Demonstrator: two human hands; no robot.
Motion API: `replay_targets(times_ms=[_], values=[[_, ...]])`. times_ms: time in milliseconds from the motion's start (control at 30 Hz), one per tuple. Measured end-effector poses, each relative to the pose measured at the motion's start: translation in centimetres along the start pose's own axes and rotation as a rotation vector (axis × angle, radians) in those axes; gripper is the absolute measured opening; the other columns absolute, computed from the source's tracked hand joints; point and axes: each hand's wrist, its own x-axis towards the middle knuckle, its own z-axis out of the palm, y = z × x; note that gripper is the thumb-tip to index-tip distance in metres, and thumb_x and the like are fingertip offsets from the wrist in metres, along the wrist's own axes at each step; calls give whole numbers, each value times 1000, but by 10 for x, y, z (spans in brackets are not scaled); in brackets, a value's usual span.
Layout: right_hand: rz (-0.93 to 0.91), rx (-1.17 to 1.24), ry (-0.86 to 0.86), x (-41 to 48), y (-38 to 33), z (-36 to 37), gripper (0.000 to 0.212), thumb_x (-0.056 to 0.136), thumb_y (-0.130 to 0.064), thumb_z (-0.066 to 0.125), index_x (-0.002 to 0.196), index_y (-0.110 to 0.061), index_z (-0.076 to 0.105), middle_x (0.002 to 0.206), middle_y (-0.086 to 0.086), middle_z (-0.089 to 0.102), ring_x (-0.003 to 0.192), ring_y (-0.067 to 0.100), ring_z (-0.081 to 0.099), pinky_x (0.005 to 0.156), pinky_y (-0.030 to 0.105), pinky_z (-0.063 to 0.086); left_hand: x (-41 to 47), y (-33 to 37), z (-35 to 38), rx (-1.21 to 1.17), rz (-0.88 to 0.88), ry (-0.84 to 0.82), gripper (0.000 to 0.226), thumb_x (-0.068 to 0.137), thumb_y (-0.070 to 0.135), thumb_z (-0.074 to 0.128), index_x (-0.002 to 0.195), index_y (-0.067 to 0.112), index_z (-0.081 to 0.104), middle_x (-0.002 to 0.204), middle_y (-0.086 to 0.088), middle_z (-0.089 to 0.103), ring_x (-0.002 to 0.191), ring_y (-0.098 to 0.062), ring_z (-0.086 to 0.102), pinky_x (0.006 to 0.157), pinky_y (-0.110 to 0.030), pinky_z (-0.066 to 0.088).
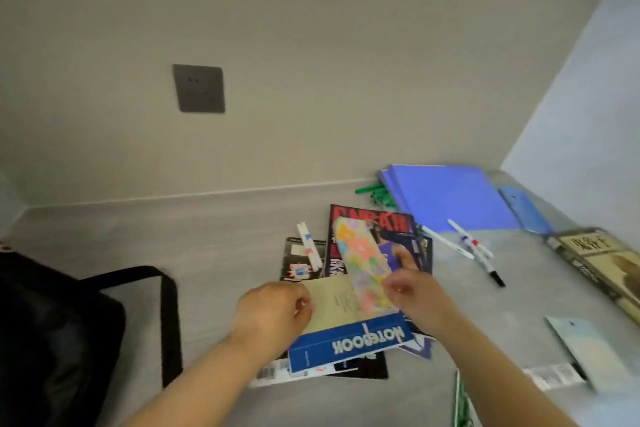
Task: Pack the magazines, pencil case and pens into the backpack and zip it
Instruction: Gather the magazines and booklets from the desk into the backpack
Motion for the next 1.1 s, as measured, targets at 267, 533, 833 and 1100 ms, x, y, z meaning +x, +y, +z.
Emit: replay_targets(times_ms=[267,533,833,1100], values=[[423,305,71,2,100,-33,28,83,-2,57,110,3,58,116,21,61,101,31,56,71,22,35,52,59,71,-64,-109,-182,55,88,43,46,137,25,29,145,3,34,128,-17,38,101,-29,37],[598,785,-85,55,138,-34,11,87,-1,46,95,-4,53,67,13,46,62,36,55,66,32,48,85,90,103,-249,-510,-137,69,84,48,50,139,15,25,135,-9,49,121,-27,47,100,-38,41],[642,899,-145,89,142,-26,16,86,-15,53,72,-9,57,67,9,58,59,20,54,52,26,43,77,97,110,-576,-538,-3,57,84,8,57,135,17,34,122,-7,61,106,-26,59,92,-39,50],[568,904,-235,111,131,-16,15,81,-23,64,71,-14,59,68,5,62,61,18,58,53,25,46,82,92,108,-618,-619,0,58,83,6,58,134,19,33,122,-6,61,102,-23,59,80,-29,48]])
